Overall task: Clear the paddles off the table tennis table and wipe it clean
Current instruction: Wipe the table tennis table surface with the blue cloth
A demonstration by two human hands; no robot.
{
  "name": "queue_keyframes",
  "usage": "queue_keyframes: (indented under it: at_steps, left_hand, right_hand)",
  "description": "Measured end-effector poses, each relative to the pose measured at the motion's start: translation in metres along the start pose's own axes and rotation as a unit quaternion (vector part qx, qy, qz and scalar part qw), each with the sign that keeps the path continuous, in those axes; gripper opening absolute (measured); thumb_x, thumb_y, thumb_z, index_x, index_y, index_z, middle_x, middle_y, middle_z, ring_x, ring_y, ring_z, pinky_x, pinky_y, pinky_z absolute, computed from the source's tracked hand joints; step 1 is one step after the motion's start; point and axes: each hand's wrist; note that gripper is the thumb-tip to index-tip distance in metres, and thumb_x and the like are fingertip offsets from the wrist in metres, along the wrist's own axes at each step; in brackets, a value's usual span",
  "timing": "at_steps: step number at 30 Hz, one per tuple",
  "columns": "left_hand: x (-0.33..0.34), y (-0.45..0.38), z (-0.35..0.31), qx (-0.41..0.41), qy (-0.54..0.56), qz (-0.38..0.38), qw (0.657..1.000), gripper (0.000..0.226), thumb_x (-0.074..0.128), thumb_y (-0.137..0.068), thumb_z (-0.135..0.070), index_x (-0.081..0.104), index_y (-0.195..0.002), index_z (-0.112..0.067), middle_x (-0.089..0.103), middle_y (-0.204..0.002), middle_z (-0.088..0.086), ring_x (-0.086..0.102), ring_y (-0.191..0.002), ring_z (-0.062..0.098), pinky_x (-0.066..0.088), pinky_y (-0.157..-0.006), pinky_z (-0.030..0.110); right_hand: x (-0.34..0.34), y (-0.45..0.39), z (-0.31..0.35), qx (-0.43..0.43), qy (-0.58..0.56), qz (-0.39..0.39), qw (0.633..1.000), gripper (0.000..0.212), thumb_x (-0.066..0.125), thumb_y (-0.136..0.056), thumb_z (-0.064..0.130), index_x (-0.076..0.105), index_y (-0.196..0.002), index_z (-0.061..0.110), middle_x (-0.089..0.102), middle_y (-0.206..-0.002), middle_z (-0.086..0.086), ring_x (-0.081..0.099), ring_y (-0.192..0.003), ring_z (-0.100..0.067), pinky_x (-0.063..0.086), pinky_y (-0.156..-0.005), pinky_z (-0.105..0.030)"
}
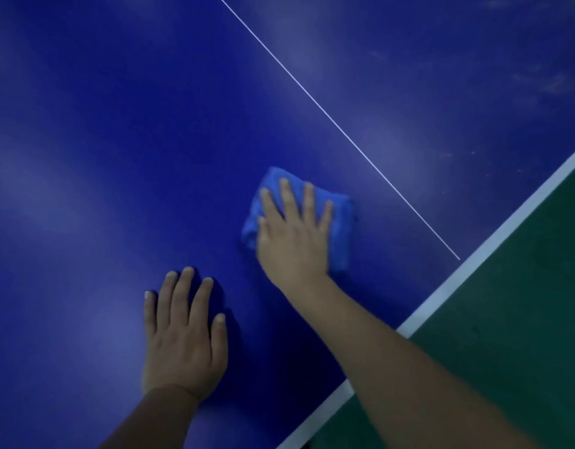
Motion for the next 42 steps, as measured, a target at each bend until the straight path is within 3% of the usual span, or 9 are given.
queue_keyframes:
  at_steps: [7,13,17,20,24,27,32,39,42]
  left_hand:
    - [0.002,-0.003,0.001,0.006,-0.003,-0.005,1.000,0.058,0.034,-0.093,-0.036,0.051,-0.139,-0.006,0.038,-0.152,0.018,0.026,-0.146,0.037,0.005,-0.122,0.052]
    - [-0.003,-0.001,0.000,-0.001,0.004,0.019,1.000,0.060,0.031,-0.094,-0.038,0.051,-0.139,-0.004,0.036,-0.153,0.018,0.023,-0.148,0.036,0.003,-0.122,0.052]
    - [-0.003,-0.003,0.001,-0.004,0.011,0.027,1.000,0.061,0.031,-0.094,-0.039,0.050,-0.140,-0.004,0.035,-0.154,0.018,0.021,-0.148,0.036,0.003,-0.122,0.053]
    - [-0.004,-0.002,0.003,-0.004,0.020,0.018,1.000,0.063,0.031,-0.093,-0.040,0.050,-0.140,-0.003,0.035,-0.153,0.020,0.021,-0.147,0.037,0.004,-0.121,0.055]
    - [-0.004,0.000,0.001,-0.006,0.036,0.016,0.999,0.064,0.028,-0.094,-0.041,0.047,-0.141,-0.003,0.032,-0.155,0.021,0.018,-0.148,0.037,0.002,-0.121,0.055]
    - [-0.003,0.000,0.001,-0.010,0.041,0.026,0.999,0.064,0.026,-0.095,-0.042,0.045,-0.143,-0.004,0.029,-0.157,0.019,0.014,-0.150,0.035,0.001,-0.122,0.056]
    - [-0.002,0.000,0.002,-0.008,0.039,0.030,0.999,0.063,0.025,-0.096,-0.042,0.042,-0.145,-0.006,0.026,-0.159,0.017,0.011,-0.151,0.033,-0.001,-0.122,0.055]
    - [-0.002,0.001,0.002,-0.010,0.047,0.030,0.998,0.063,0.025,-0.096,-0.042,0.042,-0.146,-0.006,0.026,-0.159,0.017,0.011,-0.151,0.033,-0.002,-0.122,0.054]
    - [-0.003,0.000,0.000,-0.013,0.050,0.032,0.998,0.063,0.024,-0.097,-0.042,0.042,-0.146,-0.007,0.025,-0.159,0.017,0.010,-0.151,0.033,-0.002,-0.122,0.055]
  right_hand:
    - [-0.014,-0.133,0.021,0.044,-0.030,0.010,0.999,0.054,0.022,-0.105,0.045,0.018,-0.157,0.035,0.006,-0.167,0.004,-0.001,-0.152,-0.034,-0.002,-0.117,-0.064]
    - [-0.034,0.020,-0.136,0.262,0.009,0.024,0.965,0.055,0.016,-0.106,0.045,0.006,-0.159,0.035,-0.006,-0.167,0.008,-0.004,-0.153,-0.030,0.001,-0.120,-0.060]
    - [-0.025,0.047,-0.133,0.332,-0.008,0.002,0.943,0.054,0.019,-0.106,0.041,0.014,-0.159,0.032,0.001,-0.167,0.003,0.000,-0.153,-0.033,0.004,-0.119,-0.062]
    - [-0.005,0.065,-0.057,0.171,0.035,-0.050,0.983,0.054,0.031,-0.099,0.038,0.038,-0.152,0.030,0.028,-0.162,-0.003,0.022,-0.148,-0.040,0.018,-0.115,-0.066]
    - [0.005,0.118,-0.047,-0.141,0.053,0.044,0.988,0.053,0.032,-0.100,0.041,0.037,-0.151,0.032,0.028,-0.162,0.001,0.019,-0.150,-0.036,0.010,-0.117,-0.063]
    - [-0.012,0.090,-0.124,-0.031,0.108,0.016,0.994,0.057,0.024,-0.097,0.037,0.039,-0.151,0.028,0.032,-0.160,-0.004,0.027,-0.146,-0.040,0.022,-0.113,-0.068]
    - [-0.037,0.051,-0.179,0.274,0.001,-0.012,0.962,0.053,0.021,-0.106,0.038,0.015,-0.158,0.033,0.006,-0.167,0.004,0.002,-0.153,-0.030,0.003,-0.120,-0.060]
    - [0.000,0.190,-0.066,-0.166,0.069,0.088,0.980,0.055,0.035,-0.096,0.041,0.032,-0.150,0.032,0.030,-0.161,0.000,0.022,-0.148,-0.036,0.015,-0.117,-0.063]
    - [-0.012,0.124,-0.141,-0.067,0.118,0.035,0.990,0.056,0.030,-0.096,0.040,0.032,-0.151,0.028,0.034,-0.159,-0.006,0.030,-0.144,-0.042,0.028,-0.109,-0.069]
Point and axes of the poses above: each hand's wrist, its own y-axis away from the middle knuckle, its own x-axis out of the palm, z = x × y
